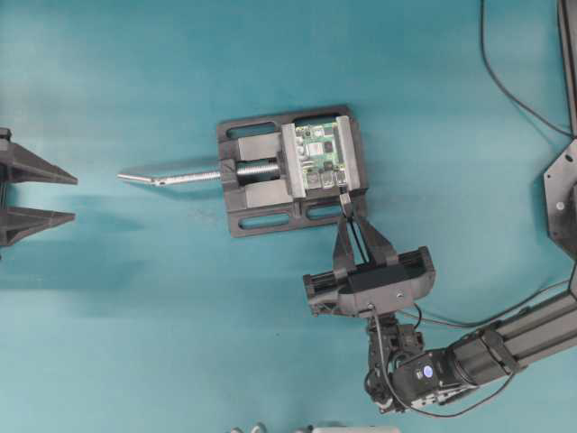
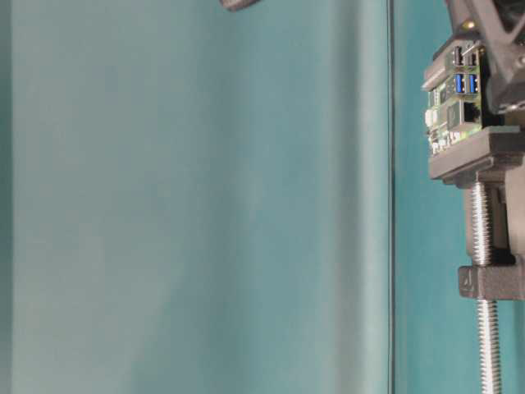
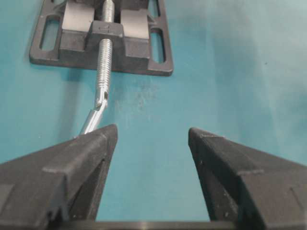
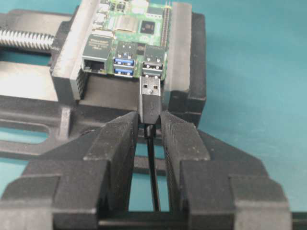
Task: Insert the USB into the fixed PCB.
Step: 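Align the USB plug with the right-side port on the board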
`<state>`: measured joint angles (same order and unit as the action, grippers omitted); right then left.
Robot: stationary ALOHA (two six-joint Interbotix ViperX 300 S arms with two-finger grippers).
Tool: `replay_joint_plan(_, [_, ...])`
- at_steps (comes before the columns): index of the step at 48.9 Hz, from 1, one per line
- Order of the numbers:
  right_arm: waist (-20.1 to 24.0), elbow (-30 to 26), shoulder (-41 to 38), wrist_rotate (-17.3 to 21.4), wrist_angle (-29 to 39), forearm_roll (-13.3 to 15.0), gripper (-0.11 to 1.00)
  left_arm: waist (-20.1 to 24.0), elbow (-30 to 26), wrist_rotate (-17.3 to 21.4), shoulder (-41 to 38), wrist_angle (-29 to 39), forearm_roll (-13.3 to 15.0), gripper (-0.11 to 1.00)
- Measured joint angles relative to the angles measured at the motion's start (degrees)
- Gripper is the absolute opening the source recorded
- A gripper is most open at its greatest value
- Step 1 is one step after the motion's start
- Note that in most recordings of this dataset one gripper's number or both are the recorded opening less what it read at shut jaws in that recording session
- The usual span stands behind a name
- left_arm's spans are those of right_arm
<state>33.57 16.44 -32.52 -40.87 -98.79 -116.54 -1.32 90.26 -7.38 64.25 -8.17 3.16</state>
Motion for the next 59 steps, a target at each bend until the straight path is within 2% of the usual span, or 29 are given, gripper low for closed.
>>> replay_joint_plan(59, [-2.0,0.4,-0.1,-1.3,0.8,0.0,0.2,0.0,0.1,0.0,0.0,-0.1,0.0,0.78])
